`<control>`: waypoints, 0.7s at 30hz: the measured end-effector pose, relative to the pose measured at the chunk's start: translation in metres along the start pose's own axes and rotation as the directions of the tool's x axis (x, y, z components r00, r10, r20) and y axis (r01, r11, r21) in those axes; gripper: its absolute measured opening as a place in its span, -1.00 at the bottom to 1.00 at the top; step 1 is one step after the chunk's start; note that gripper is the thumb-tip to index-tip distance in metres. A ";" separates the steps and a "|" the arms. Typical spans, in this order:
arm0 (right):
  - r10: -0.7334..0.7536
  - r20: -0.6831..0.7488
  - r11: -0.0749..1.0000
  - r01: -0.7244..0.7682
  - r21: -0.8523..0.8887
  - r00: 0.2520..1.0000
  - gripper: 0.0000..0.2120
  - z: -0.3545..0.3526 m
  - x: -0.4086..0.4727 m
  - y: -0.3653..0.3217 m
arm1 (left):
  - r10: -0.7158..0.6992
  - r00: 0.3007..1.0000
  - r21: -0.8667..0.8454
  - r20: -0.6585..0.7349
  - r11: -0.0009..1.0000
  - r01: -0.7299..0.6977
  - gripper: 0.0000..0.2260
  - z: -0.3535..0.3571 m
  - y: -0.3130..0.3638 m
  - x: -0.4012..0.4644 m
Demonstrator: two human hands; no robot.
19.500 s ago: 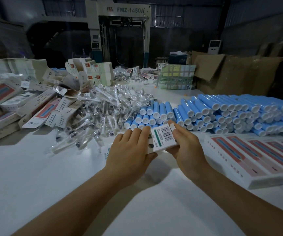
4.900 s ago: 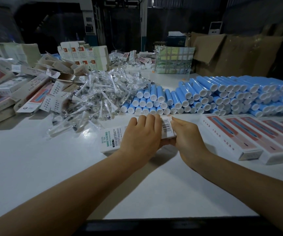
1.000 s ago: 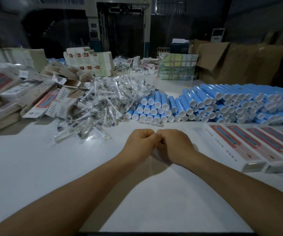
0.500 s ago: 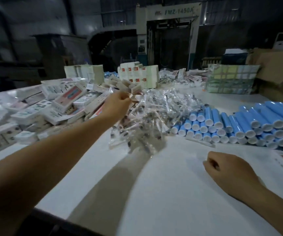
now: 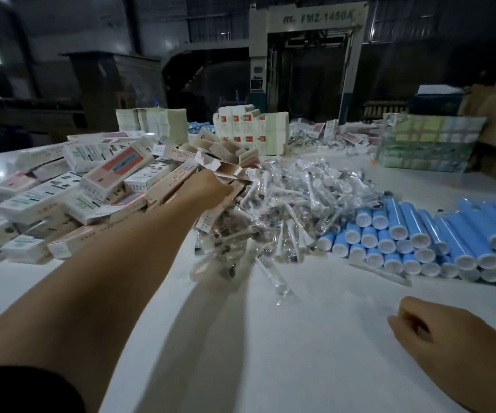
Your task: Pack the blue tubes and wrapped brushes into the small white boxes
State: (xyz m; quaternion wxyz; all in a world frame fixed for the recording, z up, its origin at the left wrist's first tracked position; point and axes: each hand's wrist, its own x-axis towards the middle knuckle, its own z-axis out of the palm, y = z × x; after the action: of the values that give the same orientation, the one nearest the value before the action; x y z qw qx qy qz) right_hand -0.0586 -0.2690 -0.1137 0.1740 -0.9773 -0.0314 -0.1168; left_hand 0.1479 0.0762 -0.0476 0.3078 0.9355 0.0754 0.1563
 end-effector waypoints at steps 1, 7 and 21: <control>-0.006 0.002 1.000 0.006 0.004 1.000 -0.68 0.000 0.001 -0.001 | 0.000 1.000 0.006 -0.028 1.000 0.000 -0.77 0.000 -0.001 -0.001; -0.008 -0.046 1.000 0.007 -0.008 0.999 -0.69 -0.001 0.001 -0.001 | -0.066 0.992 -0.096 -0.106 0.994 0.056 -0.65 -0.035 0.001 -0.025; 0.259 0.074 0.556 -0.211 0.804 0.963 -0.61 -0.011 0.006 0.009 | 0.045 0.981 -0.887 0.188 0.437 0.150 -0.95 -0.051 0.069 -0.178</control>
State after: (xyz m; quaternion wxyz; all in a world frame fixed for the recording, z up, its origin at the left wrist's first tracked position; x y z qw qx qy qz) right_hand -0.0539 -0.2813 -0.1055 0.6113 -0.7843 0.0544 -0.0912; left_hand -0.0339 0.0068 -0.0115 0.7667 0.6372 -0.0186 0.0759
